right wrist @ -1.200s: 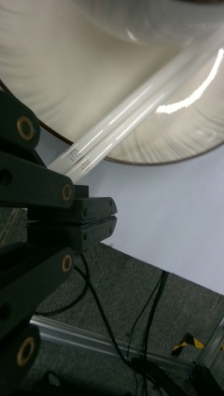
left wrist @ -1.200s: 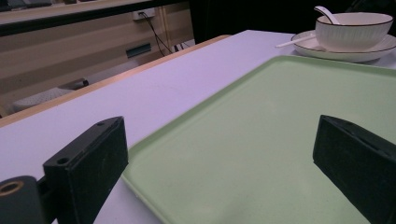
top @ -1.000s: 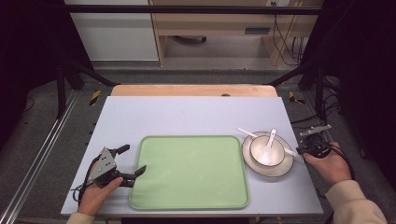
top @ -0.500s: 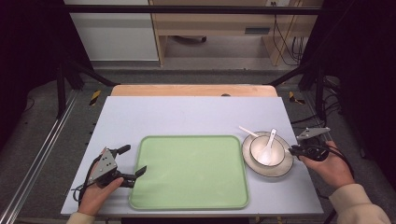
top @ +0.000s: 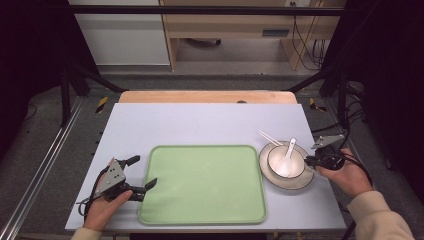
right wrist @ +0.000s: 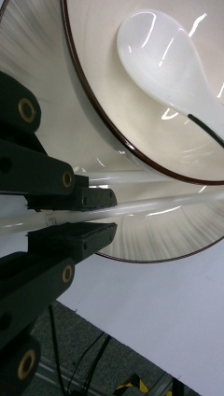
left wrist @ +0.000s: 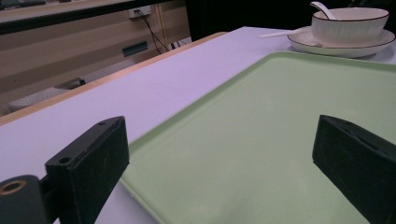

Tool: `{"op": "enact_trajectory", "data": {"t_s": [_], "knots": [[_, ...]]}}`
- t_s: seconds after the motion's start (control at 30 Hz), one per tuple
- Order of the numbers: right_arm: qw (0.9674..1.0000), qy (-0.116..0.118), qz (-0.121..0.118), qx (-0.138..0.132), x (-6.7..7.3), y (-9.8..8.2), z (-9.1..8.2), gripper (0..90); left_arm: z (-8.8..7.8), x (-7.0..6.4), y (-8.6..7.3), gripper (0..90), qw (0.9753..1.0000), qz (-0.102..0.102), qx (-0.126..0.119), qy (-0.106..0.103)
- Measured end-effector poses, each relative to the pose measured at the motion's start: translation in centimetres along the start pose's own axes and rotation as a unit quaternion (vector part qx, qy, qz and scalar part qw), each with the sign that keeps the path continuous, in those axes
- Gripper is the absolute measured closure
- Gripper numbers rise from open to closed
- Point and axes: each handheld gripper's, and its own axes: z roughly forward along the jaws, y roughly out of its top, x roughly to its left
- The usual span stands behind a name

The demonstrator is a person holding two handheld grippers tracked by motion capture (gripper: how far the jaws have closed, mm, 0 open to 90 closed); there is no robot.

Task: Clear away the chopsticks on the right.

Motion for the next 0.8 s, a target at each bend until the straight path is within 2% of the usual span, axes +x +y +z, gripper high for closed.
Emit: {"op": "enact_trajectory", "data": {"t_s": [0.13, 0.23, 0.33, 0.47, 0.6, 0.77, 0.8], "knots": [[1.0000, -0.003, 0.005, 0.002, 0.0, -0.1, -0.2, 84.2, 0.0, 0.0, 0.0, 3.4, 1.0000, 0.000, 0.000, 0.000], [0.9998, -0.017, 0.012, -0.003, -0.1, -0.3, -0.4, 84.3, 0.0, 0.0, 0.0, 3.4, 1.0000, 0.000, -0.001, 0.000], [0.9989, -0.037, 0.022, -0.020, -0.3, -0.4, -1.4, 84.3, 0.0, 0.0, 0.0, 3.4, 1.0000, 0.000, -0.001, 0.001], [0.9953, -0.065, 0.051, -0.051, -0.1, -0.1, -3.7, 84.3, 0.0, 0.0, 0.0, 3.4, 1.0000, 0.000, -0.001, 0.002], [0.9912, -0.085, 0.050, -0.088, 1.0, 0.8, -6.0, 84.4, 0.1, 0.0, 0.0, 3.4, 1.0000, 0.001, -0.001, 0.000], [0.9888, -0.094, 0.045, -0.107, 1.8, 1.6, -6.6, 84.4, 0.0, 0.0, 0.1, 3.4, 1.0000, 0.004, -0.001, 0.001], [0.9869, -0.099, 0.050, -0.116, 2.0, 1.8, -6.7, 84.4, 0.0, 0.0, 0.0, 3.4, 1.0000, 0.001, -0.002, 0.001]]}}
